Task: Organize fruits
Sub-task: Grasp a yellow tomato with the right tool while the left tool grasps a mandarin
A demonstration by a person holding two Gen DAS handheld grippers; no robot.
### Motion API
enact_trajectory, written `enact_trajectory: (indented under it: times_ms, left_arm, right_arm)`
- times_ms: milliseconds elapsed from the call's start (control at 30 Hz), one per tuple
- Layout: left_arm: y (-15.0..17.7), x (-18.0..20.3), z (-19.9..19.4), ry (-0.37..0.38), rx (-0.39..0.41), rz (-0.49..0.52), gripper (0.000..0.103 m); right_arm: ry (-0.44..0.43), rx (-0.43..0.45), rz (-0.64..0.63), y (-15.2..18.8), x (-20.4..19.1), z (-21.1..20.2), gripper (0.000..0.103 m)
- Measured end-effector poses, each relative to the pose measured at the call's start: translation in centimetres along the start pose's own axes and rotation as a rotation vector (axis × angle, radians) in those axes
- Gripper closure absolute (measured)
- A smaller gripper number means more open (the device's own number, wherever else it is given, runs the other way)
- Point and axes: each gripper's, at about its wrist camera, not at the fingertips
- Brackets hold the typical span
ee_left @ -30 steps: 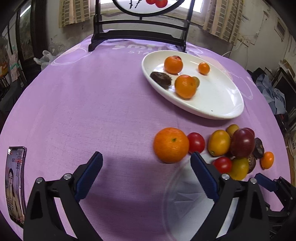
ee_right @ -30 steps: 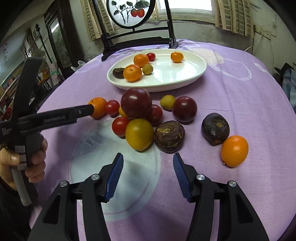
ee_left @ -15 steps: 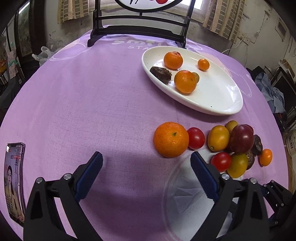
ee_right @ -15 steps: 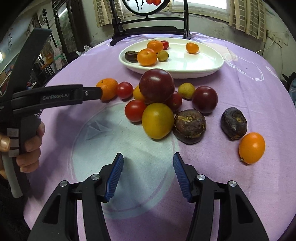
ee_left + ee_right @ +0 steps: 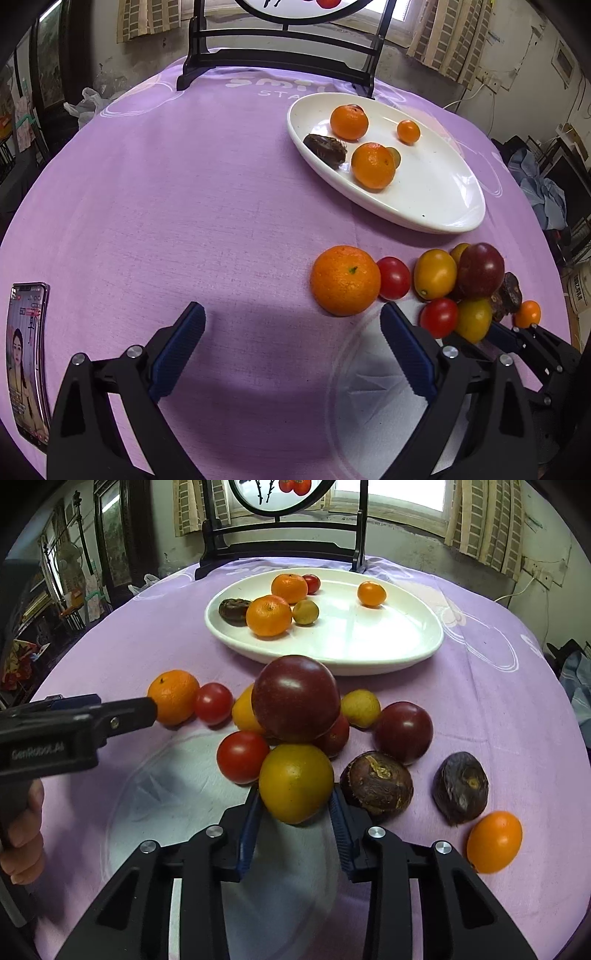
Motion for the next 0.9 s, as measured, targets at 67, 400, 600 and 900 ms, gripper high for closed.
enact_trajectory:
  times_ms: [67,400,600,900]
  left_arm:
    - [0.0,0.0,0.0,-0.003,0.001,0.002,0.01]
    - [0.4,0.6,0.3,-0.014,-0.004,0.04,0.01]
    - [0.4,0.6,0.5,-0.025,0.0,0.058,0.01]
    - [1.2,2.3,1.5,-0.061,0.029,0.166,0.015]
  right_arm:
    - [-0.002,0.012,-0.004,0.0,0.0,0.1,0.066]
    - [-0.002,0.021,0.015,-0.3,0.1,0.2,0.066]
    - [-0.038,0.028,0.048,0.3,1.0,-2.1,0.066]
    - [-0.087,0.044,0.08,1.5,2.1,-4.3,0.066]
Point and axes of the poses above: each gripper's, at about its wrist camera, not at the fingertips, and z roughly the way its jaws point, x to its right, y to its underside, and after that the axes turned 14 degrees about x, right-handed
